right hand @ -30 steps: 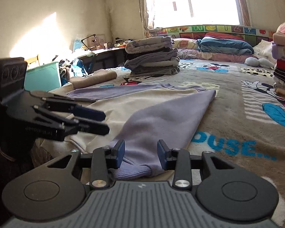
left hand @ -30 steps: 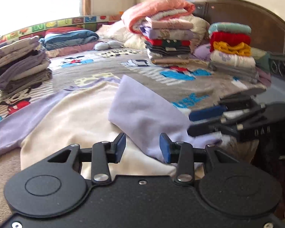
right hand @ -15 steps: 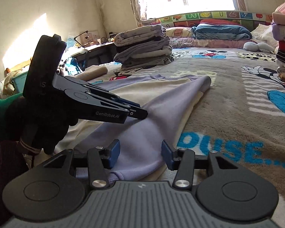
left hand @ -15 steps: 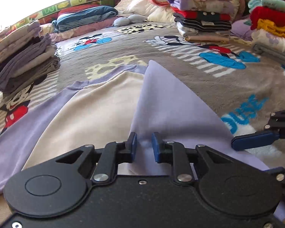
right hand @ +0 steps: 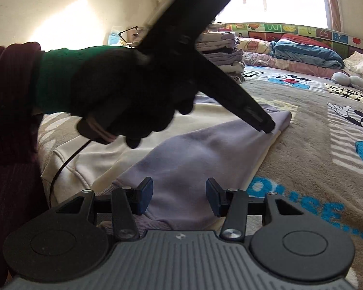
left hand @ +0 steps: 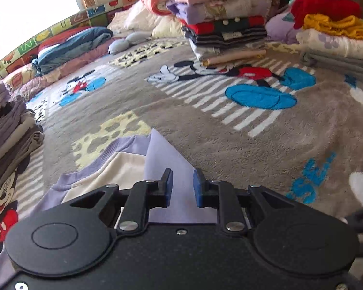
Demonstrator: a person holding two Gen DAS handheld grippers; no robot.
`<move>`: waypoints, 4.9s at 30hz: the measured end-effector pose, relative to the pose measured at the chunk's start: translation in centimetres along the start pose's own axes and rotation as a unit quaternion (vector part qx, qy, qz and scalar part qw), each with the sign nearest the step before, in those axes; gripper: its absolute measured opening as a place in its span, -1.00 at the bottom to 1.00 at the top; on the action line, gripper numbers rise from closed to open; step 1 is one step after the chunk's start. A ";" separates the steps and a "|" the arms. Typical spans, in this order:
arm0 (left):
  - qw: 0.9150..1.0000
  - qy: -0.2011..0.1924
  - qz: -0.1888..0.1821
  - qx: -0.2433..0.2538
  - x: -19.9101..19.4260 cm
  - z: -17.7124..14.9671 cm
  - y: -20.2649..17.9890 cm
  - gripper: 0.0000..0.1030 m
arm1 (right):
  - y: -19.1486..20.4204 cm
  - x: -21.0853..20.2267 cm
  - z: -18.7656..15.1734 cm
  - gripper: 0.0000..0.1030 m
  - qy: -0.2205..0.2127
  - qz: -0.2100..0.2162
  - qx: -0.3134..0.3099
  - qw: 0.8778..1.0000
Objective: Fold clothes
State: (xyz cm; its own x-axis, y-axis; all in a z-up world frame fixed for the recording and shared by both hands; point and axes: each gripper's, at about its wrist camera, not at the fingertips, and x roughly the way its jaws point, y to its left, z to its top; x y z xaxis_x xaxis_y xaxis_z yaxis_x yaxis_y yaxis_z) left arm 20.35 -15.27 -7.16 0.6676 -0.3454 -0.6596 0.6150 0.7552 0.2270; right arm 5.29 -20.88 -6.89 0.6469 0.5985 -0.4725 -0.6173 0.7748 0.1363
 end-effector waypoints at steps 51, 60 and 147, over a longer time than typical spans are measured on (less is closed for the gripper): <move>0.941 -0.116 0.007 -0.317 -14.2 -15.4 6.0 -0.24 | 7.4 -4.9 -2.2 0.19 -0.007 0.010 -0.084 0.996; 0.830 -0.128 0.044 -0.541 -18.6 -24.1 14.1 0.42 | 6.4 -5.4 -0.8 0.46 -0.057 0.092 0.111 0.988; 0.855 -0.222 0.045 -0.466 -18.5 -19.0 21.4 -0.91 | -4.7 -5.2 -6.4 0.57 -0.166 0.017 0.432 0.886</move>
State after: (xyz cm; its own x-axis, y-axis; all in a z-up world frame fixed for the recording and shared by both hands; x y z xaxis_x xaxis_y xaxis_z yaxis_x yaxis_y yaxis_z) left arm 13.14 17.87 -3.74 0.9154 -0.2844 -0.2849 0.0900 0.8344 -0.5438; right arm 1.96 -28.89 -10.66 0.8188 0.5405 -0.1935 -0.1582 0.5365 0.8289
